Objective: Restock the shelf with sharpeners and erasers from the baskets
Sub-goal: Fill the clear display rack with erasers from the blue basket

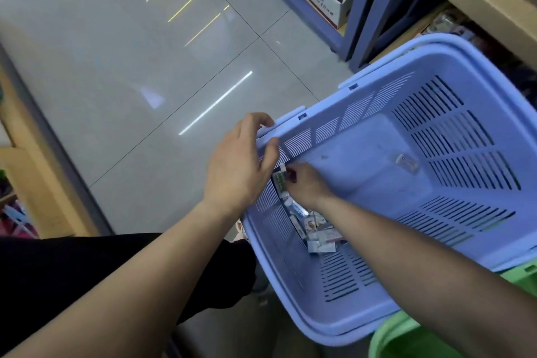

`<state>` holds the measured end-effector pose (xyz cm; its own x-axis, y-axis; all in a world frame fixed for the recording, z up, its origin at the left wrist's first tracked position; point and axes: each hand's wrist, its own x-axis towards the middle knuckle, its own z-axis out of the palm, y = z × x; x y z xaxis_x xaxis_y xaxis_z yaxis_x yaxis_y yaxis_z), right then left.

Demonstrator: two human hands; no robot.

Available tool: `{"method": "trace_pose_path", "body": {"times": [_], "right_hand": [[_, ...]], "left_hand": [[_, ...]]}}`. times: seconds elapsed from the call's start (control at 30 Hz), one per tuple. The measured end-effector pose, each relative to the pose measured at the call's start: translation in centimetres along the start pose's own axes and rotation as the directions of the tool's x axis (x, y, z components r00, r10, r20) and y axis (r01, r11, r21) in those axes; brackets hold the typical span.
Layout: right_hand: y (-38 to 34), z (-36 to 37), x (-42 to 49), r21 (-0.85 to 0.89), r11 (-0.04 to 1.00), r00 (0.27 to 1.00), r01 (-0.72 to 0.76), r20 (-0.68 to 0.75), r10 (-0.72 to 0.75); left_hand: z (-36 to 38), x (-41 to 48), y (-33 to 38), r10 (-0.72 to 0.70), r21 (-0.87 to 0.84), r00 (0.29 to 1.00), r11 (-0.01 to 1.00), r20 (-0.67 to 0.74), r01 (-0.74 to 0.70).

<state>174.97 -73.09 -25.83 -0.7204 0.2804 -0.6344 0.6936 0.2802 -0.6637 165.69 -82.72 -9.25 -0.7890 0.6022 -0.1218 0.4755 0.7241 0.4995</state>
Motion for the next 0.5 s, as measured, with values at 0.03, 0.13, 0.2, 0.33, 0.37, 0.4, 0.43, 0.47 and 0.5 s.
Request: {"method": "trace_pose_path", "body": {"times": [0.03,0.13,0.2,0.33,0.37,0.4,0.43,0.47,0.5], "right_hand": [[-0.27,0.28,-0.13,-0.033,0.999,0.999,0.030,0.038,-0.028],[-0.45,0.62,-0.08,-0.086,0.994,0.993,0.061,0.102,-0.052],[-0.17,0.65,0.11,-0.127,0.990,0.992,0.063,0.121,-0.047],[-0.25,0.65,0.13,-0.199,0.979,0.990,0.033,0.140,-0.005],[-0.38,0.61,0.10,-0.194,0.981,0.990,0.028,0.143,0.000],[-0.50,0.55,0.02,-0.188,0.982,0.989,0.025,0.151,0.004],[-0.64,0.41,-0.05,-0.179,0.984,0.988,0.023,0.156,0.005],[-0.74,0.26,-0.07,-0.160,0.987,0.987,0.012,0.161,0.014],[-0.84,0.07,-0.14,-0.132,0.991,0.985,-0.008,0.171,0.030]], "left_hand": [[0.00,-0.01,0.01,-0.002,0.006,1.000,1.000,-0.002,0.002],[0.05,0.03,-0.04,-0.004,0.019,1.000,1.000,-0.004,0.004],[0.09,0.01,-0.03,-0.011,0.013,1.000,1.000,-0.001,0.011],[0.11,0.01,0.03,-0.014,0.027,1.000,1.000,-0.007,0.014],[0.06,0.01,0.08,-0.016,0.024,1.000,1.000,-0.007,0.017],[0.02,0.03,0.12,-0.020,0.020,1.000,1.000,-0.005,0.020],[-0.03,0.05,0.17,-0.023,0.018,1.000,1.000,-0.003,0.023],[-0.05,0.06,0.17,-0.027,0.019,1.000,0.999,0.000,0.027],[-0.07,0.04,0.20,-0.030,0.020,1.000,0.999,0.002,0.030]]}}
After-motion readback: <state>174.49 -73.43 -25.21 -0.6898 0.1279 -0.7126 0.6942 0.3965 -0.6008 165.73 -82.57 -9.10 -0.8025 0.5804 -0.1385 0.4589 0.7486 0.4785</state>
